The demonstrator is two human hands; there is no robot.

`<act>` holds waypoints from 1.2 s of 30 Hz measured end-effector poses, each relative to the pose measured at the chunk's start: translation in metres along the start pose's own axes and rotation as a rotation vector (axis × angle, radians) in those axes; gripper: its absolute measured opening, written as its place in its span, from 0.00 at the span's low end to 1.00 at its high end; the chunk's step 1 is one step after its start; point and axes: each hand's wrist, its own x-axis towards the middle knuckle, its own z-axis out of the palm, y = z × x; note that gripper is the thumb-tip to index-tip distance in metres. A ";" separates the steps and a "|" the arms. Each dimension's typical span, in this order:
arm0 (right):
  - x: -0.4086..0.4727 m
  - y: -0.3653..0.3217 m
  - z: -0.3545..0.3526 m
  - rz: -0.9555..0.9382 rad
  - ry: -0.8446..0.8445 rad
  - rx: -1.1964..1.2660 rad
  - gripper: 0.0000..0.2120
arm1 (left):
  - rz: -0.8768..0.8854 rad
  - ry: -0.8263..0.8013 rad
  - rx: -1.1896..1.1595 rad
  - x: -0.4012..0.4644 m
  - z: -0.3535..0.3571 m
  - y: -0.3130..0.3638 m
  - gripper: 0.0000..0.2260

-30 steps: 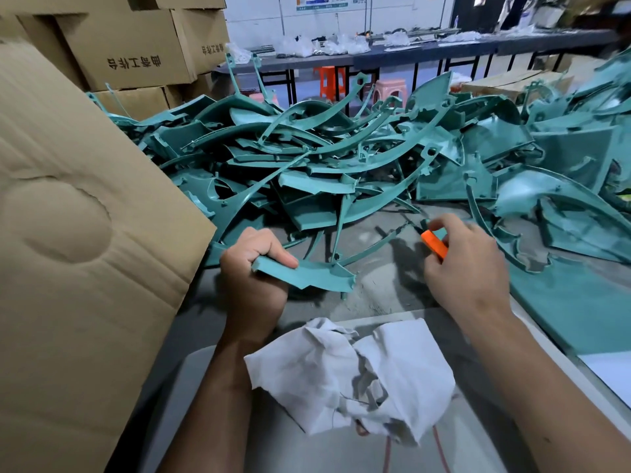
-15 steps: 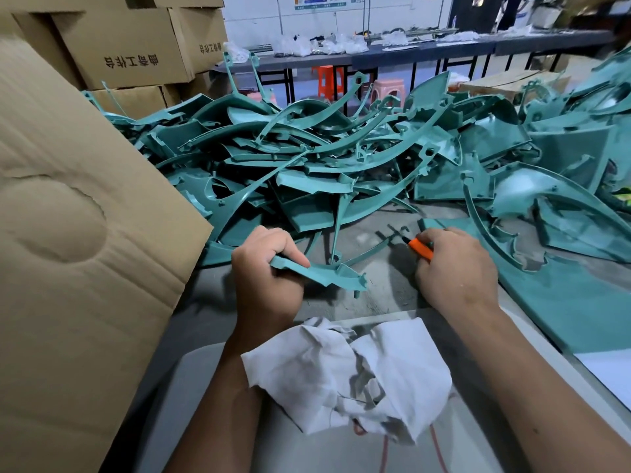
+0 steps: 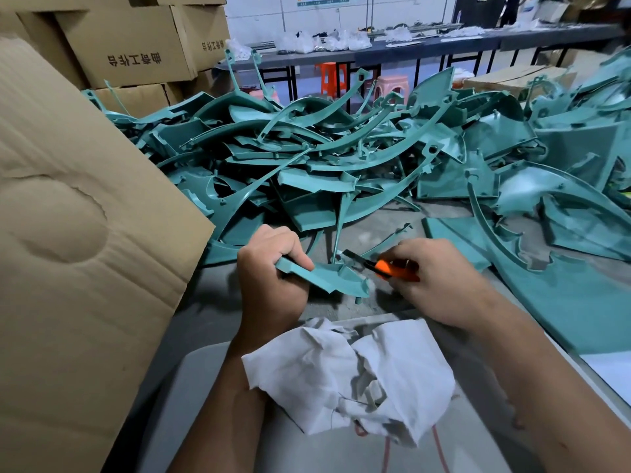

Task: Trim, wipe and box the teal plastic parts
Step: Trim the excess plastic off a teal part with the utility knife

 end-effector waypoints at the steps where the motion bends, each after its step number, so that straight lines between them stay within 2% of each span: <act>1: -0.001 0.000 0.000 -0.027 -0.007 0.028 0.08 | 0.004 -0.002 -0.001 0.000 0.000 0.000 0.13; 4: -0.004 0.000 -0.004 -0.067 -0.059 0.182 0.09 | 0.007 0.004 -0.007 -0.001 -0.001 0.000 0.12; 6: -0.005 0.002 -0.011 -0.018 -0.115 0.355 0.12 | -0.013 0.026 -0.020 0.000 -0.001 0.001 0.11; 8: -0.006 0.005 -0.012 0.044 -0.056 0.435 0.13 | -0.011 0.038 -0.027 0.000 0.000 0.000 0.12; 10: -0.005 0.009 -0.008 0.123 0.120 0.278 0.15 | 0.001 0.040 -0.025 0.000 0.000 -0.002 0.12; 13: -0.003 0.018 -0.006 0.319 0.385 -0.159 0.18 | 0.009 0.041 -0.036 0.000 0.000 -0.004 0.12; 16: -0.002 0.026 -0.004 0.416 0.514 -0.214 0.18 | -0.037 0.051 -0.078 0.000 0.001 -0.008 0.14; 22: 0.002 0.025 0.002 0.431 0.417 -0.257 0.19 | -0.133 0.081 -0.128 0.000 0.000 -0.012 0.12; 28: 0.002 0.026 0.001 0.406 0.427 -0.225 0.18 | -0.148 0.079 -0.131 0.000 0.000 -0.013 0.10; 33: 0.001 0.026 0.003 0.380 0.507 -0.192 0.21 | -0.154 0.085 -0.140 0.001 0.001 -0.013 0.10; 36: 0.002 0.026 0.003 0.387 0.444 -0.189 0.21 | -0.145 0.073 -0.134 0.001 0.000 -0.013 0.11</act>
